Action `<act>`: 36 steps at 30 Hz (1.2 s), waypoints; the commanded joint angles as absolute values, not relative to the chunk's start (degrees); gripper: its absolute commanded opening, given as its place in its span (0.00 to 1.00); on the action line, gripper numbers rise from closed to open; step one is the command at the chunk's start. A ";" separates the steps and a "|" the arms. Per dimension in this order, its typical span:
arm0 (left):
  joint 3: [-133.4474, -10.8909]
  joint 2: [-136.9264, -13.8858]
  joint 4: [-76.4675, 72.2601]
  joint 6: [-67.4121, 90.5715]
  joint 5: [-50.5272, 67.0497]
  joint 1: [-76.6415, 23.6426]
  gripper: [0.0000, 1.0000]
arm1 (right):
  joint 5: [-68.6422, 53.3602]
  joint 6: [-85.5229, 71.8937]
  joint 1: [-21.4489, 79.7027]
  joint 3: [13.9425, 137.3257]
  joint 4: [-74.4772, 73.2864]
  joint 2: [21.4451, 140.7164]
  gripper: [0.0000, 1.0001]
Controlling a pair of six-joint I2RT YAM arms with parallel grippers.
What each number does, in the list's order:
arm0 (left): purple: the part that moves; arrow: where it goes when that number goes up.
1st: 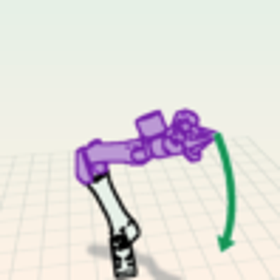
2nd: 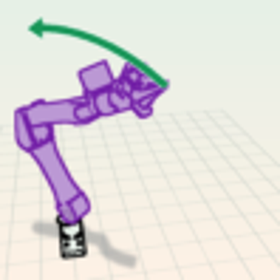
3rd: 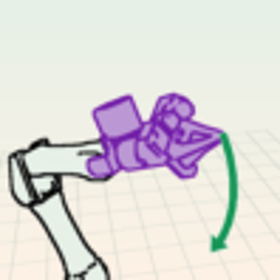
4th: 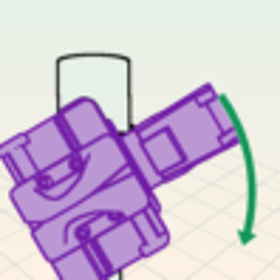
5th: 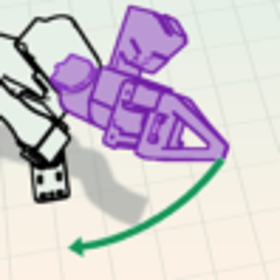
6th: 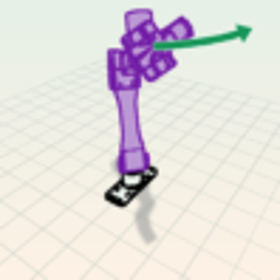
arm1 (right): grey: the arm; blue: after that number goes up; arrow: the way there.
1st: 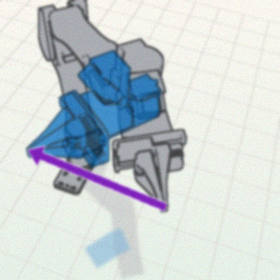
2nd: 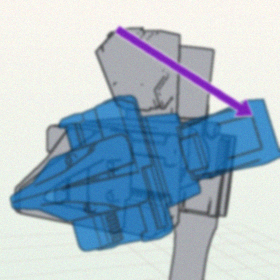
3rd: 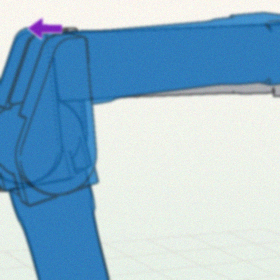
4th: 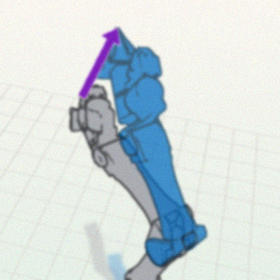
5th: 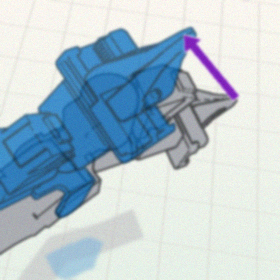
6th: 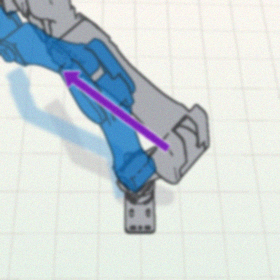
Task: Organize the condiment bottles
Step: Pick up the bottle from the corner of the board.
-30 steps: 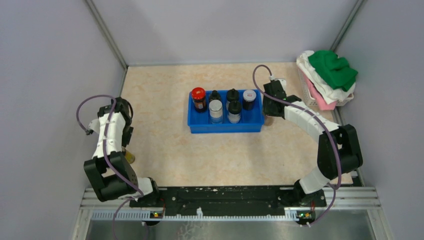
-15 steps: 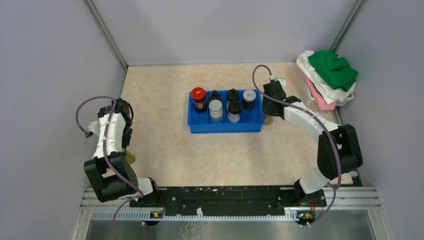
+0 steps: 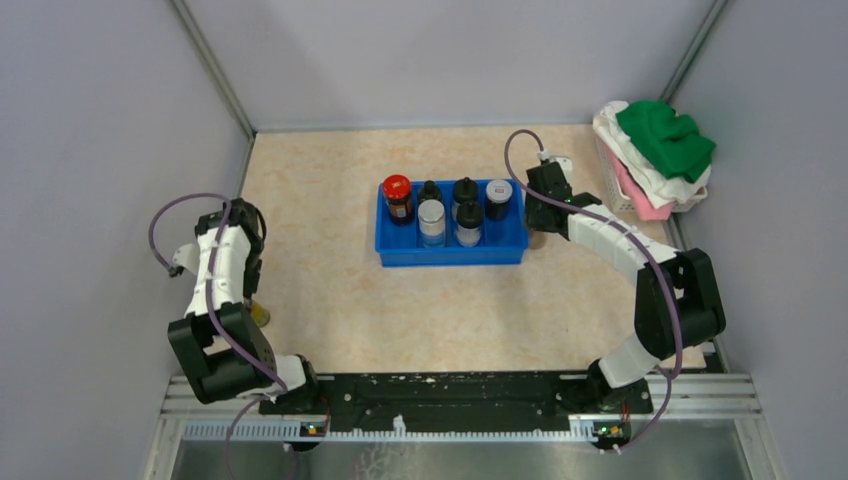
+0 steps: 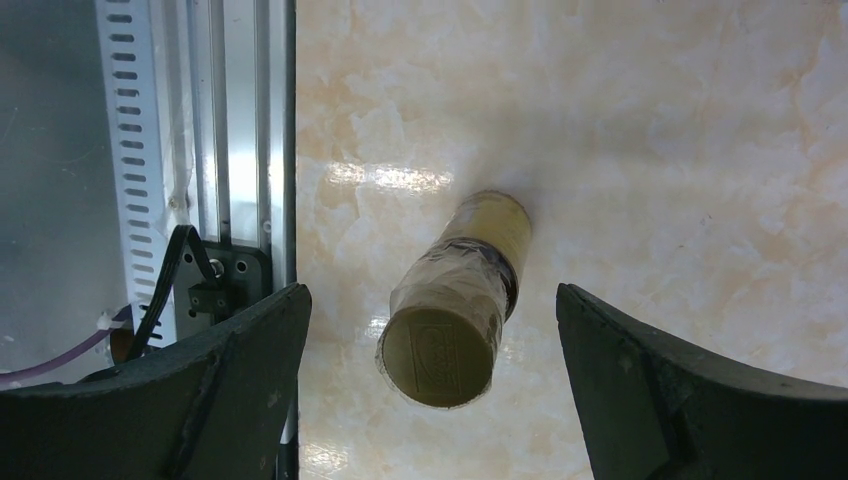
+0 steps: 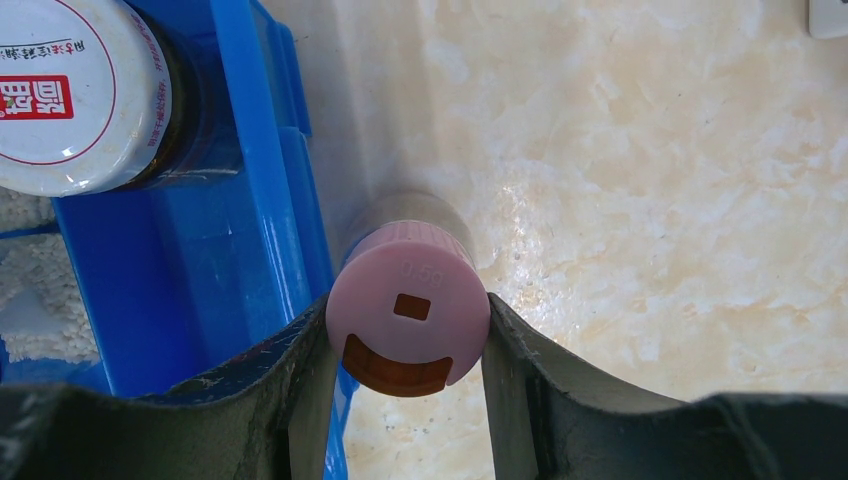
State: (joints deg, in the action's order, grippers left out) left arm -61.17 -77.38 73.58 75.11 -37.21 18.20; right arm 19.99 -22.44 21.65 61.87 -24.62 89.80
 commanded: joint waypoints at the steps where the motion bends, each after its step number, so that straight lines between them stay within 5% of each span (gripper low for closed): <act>1: -61.44 -77.27 74.84 76.36 -39.20 18.71 0.98 | 17.00 -22.75 22.54 58.63 -27.18 93.70 0.00; 11: -61.10 -77.78 74.45 76.47 -38.93 19.05 0.82 | 17.02 -22.59 22.49 58.46 -26.99 93.96 0.00; 13: -60.96 -77.83 74.25 76.30 -38.84 19.10 0.68 | 16.88 -22.59 22.45 58.46 -26.98 94.13 0.00; 26: -59.70 -77.41 72.16 75.04 -37.45 19.18 0.20 | 17.11 -22.46 22.47 58.07 -26.50 94.74 0.00; 28: -59.51 -77.22 71.61 74.36 -37.09 19.19 0.00 | 17.00 -22.42 22.47 57.88 -26.29 94.86 0.00; 36: -59.54 -76.36 62.81 64.85 -31.11 19.17 0.00 | 17.23 -22.41 22.50 57.50 -26.08 94.79 0.00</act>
State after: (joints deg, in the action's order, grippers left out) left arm -60.86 -77.06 69.82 70.94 -37.69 18.74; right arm 21.06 -22.02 21.65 61.12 -20.91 90.54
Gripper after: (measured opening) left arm 0.415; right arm 0.482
